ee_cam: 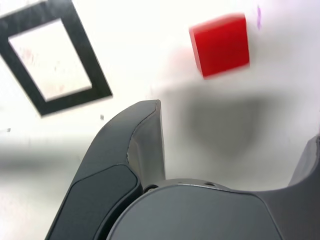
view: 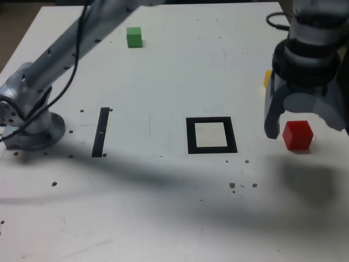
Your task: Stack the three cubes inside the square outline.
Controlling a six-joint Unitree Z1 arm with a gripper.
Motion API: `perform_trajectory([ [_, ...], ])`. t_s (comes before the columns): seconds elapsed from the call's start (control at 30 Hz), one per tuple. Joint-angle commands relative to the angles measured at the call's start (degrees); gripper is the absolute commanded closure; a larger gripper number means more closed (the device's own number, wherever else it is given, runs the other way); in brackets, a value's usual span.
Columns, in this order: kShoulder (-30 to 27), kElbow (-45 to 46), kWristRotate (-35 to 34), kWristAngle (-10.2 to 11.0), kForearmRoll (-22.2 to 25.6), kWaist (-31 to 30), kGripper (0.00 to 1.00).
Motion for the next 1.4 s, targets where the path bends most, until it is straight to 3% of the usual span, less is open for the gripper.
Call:
perform_trajectory([
  [0.0, 1.25, -0.39, 0.67, 0.44, 0.75, 1.26, 0.02],
  [0.23, 4.18, -2.17, 2.23, 0.64, 0.76, 4.34, 0.03],
  [0.47, 8.15, -5.02, 2.84, -0.72, 0.76, 4.76, 0.04],
  [0.73, 10.83, -7.68, 2.59, -0.34, 0.73, 5.70, 0.14],
  [1.13, 11.67, -9.18, 2.51, -2.40, 0.66, 5.97, 0.26],
  [1.37, 11.88, -9.68, 2.56, -1.71, 0.55, 6.01, 0.32],
])
